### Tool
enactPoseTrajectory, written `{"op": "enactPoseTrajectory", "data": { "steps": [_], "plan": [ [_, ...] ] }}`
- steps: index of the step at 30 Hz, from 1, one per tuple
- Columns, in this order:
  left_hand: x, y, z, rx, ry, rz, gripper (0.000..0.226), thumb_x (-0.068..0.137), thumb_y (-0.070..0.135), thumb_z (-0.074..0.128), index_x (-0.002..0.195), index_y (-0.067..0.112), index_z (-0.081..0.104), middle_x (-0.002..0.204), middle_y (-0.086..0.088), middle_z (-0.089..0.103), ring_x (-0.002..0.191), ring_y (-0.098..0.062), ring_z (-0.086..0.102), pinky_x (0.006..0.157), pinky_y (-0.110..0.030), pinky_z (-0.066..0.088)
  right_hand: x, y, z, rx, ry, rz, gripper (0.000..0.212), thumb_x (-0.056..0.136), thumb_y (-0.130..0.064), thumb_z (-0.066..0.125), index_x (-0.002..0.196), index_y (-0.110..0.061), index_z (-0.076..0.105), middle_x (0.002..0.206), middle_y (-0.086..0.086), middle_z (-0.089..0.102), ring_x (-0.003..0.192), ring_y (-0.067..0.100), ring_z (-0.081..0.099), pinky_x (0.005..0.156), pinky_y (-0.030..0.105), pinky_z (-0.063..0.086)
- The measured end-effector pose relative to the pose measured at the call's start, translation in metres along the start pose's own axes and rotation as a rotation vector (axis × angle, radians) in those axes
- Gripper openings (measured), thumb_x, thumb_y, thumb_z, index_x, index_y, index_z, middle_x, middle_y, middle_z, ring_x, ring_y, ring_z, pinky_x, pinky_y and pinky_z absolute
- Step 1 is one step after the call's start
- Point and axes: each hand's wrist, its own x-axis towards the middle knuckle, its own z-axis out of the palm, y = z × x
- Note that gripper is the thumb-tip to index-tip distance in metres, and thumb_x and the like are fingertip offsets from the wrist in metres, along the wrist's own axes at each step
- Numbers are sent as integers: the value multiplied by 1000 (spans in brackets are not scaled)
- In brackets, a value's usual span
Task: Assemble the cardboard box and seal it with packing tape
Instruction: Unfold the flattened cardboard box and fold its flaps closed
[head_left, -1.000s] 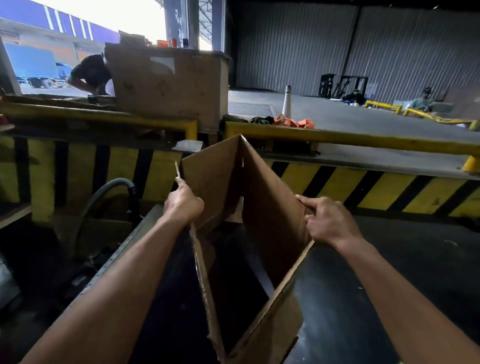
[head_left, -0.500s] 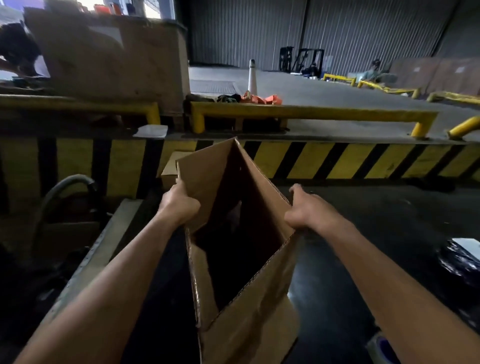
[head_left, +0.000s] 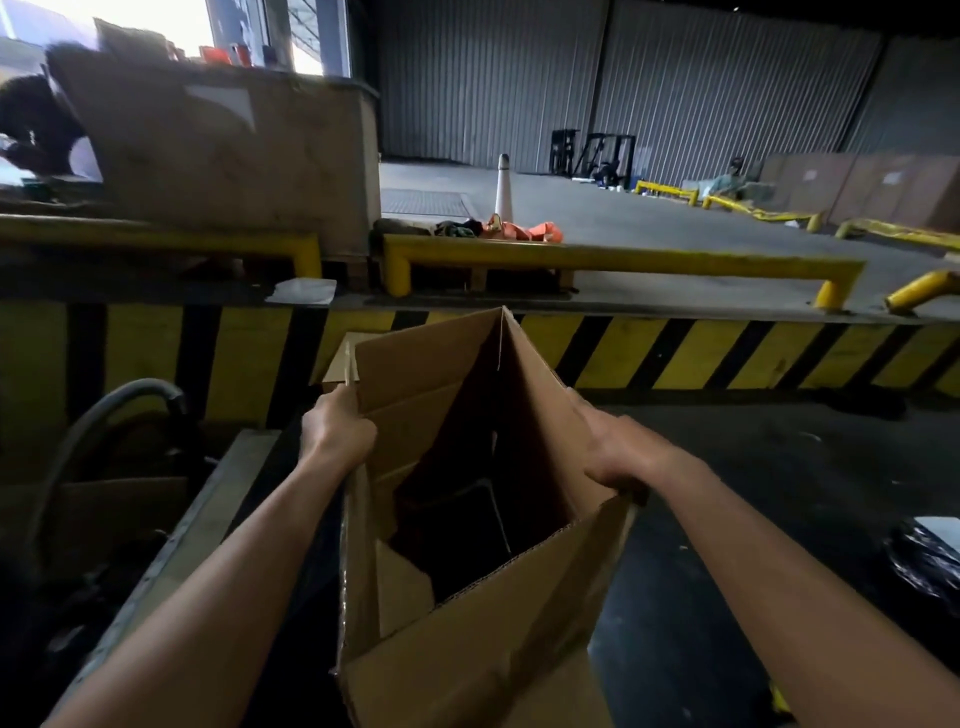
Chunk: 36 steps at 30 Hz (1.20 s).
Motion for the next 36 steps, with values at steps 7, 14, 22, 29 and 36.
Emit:
{"op": "enactPoseTrajectory", "data": {
  "steps": [7, 14, 22, 29, 36],
  "plan": [
    [-27, 2, -20, -68, -243, -37, 86, 94, 5, 59, 163, 24, 11, 110, -2, 59, 98, -22, 61, 76, -36, 53, -23, -5, 23, -18, 94, -1, 99, 94, -7, 55, 153, -39, -17, 89, 5, 58, 69, 17, 65, 57, 29, 56],
    [-56, -27, -25, -94, -248, -40, 61, 90, 5, 61, 142, 28, 41, 128, -9, 64, 107, -25, 66, 92, -49, 58, -13, 9, 20, 76, 85, -33, 95, 93, -10, 57, 153, -44, -8, 92, 4, 56, 68, 20, 64, 52, 30, 51],
    [-51, -24, -15, -227, -265, -9, 77, 82, 12, 62, 151, 39, 39, 116, -5, 70, 93, -27, 74, 74, -49, 65, 19, 33, 9, 169, 123, -27, 76, 98, -17, 56, 154, -37, 9, 123, 14, 59, 90, 23, 63, 71, 36, 54],
    [-49, -4, -3, -201, -96, 35, 55, 91, 3, 57, 139, 31, 56, 97, 3, 69, 81, -16, 68, 57, -28, 52, 0, 48, 3, 92, 69, -38, 87, 96, -8, 52, 153, -49, 2, 128, 9, 58, 90, 24, 69, 68, 37, 61],
    [-39, 3, 1, -107, -115, -11, 75, 90, 8, 57, 157, 31, 35, 122, -7, 67, 88, -20, 67, 63, -33, 55, -53, 63, 12, 131, 20, -9, 93, 94, -5, 53, 153, -50, -3, 103, 1, 57, 73, 18, 66, 55, 28, 57]
  ]
}}
